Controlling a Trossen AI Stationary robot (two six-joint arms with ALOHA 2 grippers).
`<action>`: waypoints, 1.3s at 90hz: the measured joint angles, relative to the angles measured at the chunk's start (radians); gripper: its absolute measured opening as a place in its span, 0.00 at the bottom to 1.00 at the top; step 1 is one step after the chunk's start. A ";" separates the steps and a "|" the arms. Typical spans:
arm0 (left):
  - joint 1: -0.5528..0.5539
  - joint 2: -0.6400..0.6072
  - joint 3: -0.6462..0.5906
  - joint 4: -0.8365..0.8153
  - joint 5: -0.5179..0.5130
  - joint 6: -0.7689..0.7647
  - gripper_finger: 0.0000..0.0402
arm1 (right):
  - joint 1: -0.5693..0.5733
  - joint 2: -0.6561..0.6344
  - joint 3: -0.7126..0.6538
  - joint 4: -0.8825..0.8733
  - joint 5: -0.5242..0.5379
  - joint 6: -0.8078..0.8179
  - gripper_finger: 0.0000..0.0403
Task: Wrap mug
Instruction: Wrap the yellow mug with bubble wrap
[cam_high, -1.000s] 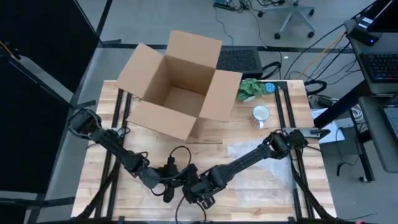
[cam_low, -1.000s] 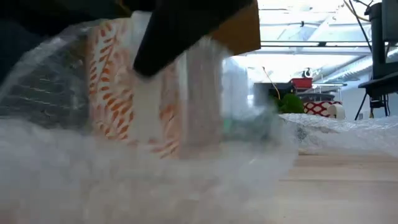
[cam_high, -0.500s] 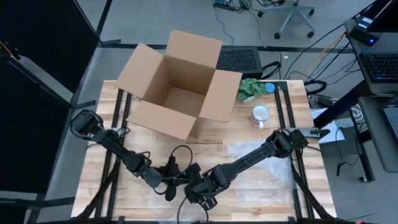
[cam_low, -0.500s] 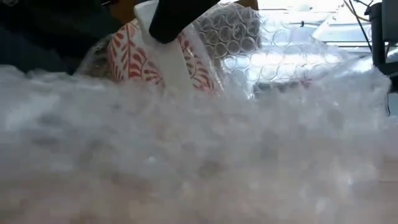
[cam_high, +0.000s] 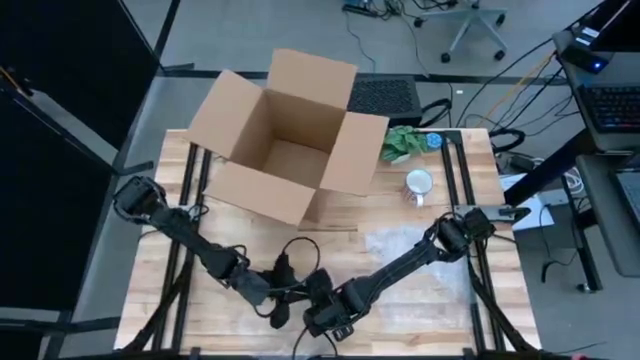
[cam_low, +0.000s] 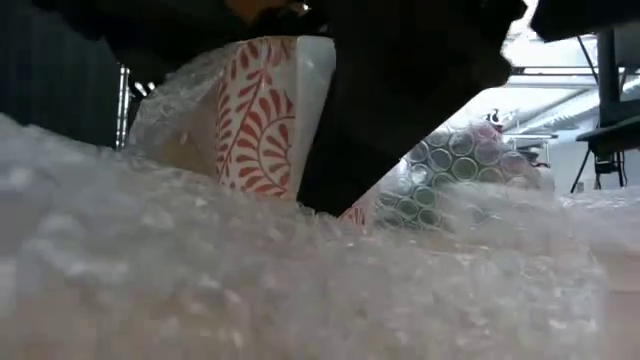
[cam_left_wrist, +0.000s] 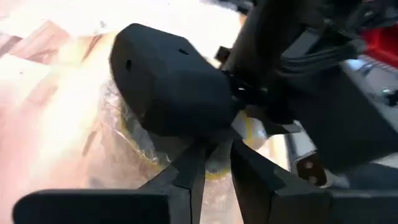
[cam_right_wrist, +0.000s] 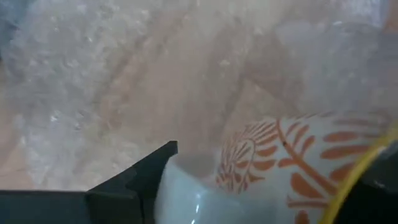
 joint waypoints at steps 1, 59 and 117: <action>0.001 0.000 0.000 0.000 0.001 0.000 0.16 | 0.000 -0.002 0.001 -0.001 0.001 0.000 0.53; 0.017 -0.001 0.001 -0.011 0.019 0.003 0.16 | 0.001 -0.015 0.133 -0.157 0.022 0.023 0.53; 0.008 0.001 0.143 -0.238 0.037 0.058 0.16 | 0.003 -0.017 0.080 -0.036 0.095 0.106 0.53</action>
